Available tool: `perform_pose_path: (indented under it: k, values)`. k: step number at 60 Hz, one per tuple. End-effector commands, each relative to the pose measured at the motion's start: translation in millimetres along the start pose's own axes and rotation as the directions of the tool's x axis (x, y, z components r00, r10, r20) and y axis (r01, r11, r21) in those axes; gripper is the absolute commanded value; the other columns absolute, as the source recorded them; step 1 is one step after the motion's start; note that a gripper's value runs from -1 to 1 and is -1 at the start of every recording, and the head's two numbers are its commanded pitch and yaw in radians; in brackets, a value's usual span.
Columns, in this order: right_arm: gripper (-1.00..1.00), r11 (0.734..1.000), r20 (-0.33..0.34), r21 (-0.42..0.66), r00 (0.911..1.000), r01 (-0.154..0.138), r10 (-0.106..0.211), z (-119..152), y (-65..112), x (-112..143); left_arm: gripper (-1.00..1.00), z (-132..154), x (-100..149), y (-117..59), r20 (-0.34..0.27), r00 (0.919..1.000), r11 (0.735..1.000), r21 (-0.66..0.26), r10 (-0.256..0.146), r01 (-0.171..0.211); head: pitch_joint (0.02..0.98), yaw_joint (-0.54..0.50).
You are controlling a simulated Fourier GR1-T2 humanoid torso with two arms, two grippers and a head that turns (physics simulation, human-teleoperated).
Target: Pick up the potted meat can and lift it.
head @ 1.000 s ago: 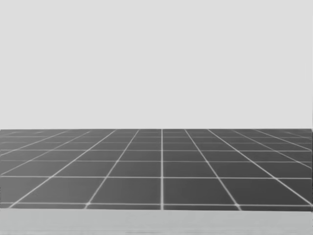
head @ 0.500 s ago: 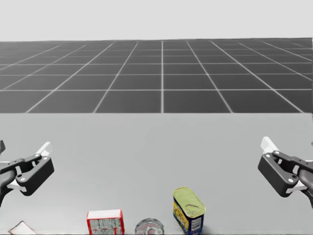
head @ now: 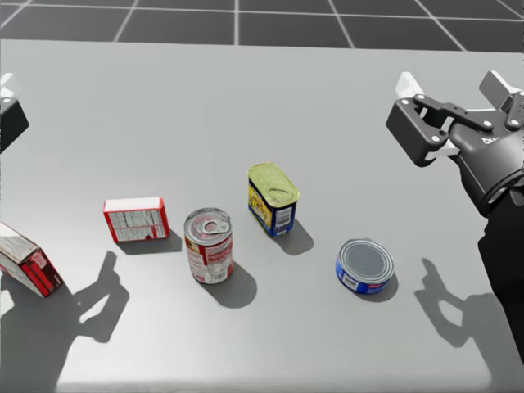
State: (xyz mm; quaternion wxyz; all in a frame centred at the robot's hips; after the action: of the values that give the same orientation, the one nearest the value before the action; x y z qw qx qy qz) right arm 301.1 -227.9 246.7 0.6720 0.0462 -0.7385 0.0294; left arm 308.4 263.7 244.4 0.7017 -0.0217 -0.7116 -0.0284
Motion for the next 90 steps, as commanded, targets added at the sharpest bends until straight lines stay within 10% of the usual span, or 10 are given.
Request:
perform_pose_path:
  k: [1,21,45,90]
  values:
    - [-1.0,1.0,-0.006,0.011,1.0,-0.002,0.002,-0.2,2.8,1.6,-1.0,-0.4,0.2,-1.1,0.001,1.0,1.0,0.0,-0.006,0.006,0.812,-0.08]
    - [-1.0,0.989,-0.02,0.138,0.9983,-0.052,0.055,22.0,30.0,12.1,-1.0,-0.5,-0.6,-2.3,-0.003,1.0,1.0,0.001,-0.001,0.001,0.8,-0.08]
    - [-1.0,0.955,-0.164,0.293,0.9865,0.042,0.006,43.2,70.8,-13.2,-1.0,-1.7,-1.9,-1.6,-0.007,1.0,1.0,0.0,-0.005,0.005,0.801,-0.07]
    - [-1.0,0.96,-0.361,0.28,0.928,0.013,0.093,24.3,113.9,-81.6,-1.0,-1.8,-2.5,-1.5,-0.003,0.9999,1.0,0.002,-0.011,0.011,0.8,-0.06]
